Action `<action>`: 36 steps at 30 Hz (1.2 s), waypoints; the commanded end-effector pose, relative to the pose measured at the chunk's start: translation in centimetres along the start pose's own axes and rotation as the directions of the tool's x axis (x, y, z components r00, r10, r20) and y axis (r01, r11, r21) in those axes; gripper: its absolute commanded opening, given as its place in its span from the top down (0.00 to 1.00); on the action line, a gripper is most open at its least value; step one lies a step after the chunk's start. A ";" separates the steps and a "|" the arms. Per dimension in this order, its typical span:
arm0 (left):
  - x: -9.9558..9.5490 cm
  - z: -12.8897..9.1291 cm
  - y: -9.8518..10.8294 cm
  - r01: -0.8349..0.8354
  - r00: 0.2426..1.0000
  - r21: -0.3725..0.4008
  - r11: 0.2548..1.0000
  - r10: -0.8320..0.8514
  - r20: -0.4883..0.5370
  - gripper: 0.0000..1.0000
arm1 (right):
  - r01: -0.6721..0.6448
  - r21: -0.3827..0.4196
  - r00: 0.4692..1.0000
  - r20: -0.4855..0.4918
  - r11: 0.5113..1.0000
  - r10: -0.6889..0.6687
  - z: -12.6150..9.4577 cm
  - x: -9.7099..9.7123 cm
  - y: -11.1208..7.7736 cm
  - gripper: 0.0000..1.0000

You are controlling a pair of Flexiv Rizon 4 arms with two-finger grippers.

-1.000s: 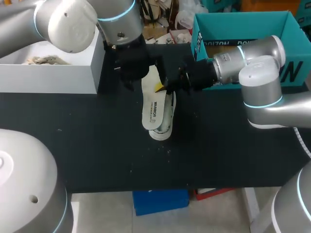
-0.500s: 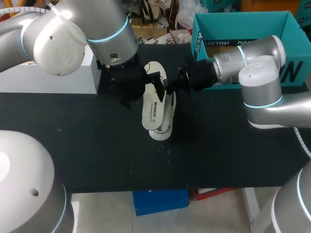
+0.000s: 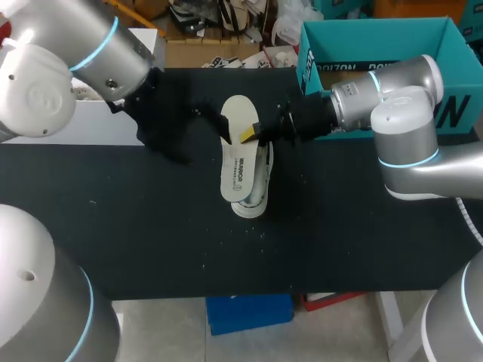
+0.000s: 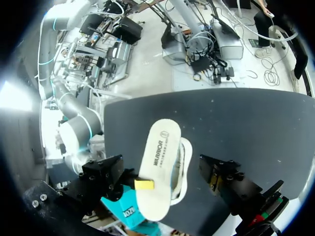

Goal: Take the shoe out of the shoebox, open the shoe tongue, remove and reinsert the insole, then place the shoe into the shoebox

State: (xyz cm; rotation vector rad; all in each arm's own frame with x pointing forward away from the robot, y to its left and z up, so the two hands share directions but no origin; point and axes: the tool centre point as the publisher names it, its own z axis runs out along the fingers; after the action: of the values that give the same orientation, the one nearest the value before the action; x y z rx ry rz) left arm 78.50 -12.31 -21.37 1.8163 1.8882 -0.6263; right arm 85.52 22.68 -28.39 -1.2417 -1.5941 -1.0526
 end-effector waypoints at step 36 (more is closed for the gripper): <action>5.4 4.3 0.0 -0.078 0.486 -0.149 0.986 0.168 0.858 0.00 | -0.001 -0.001 1.000 0.001 1.000 0.001 0.2 0.0 0.0 1.00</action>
State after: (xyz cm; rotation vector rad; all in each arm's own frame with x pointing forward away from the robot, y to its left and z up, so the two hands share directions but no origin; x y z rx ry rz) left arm 78.25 -10.14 -27.31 1.3075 1.1793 -1.0429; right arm 85.52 22.68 -28.38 -1.2417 -1.5941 -1.0526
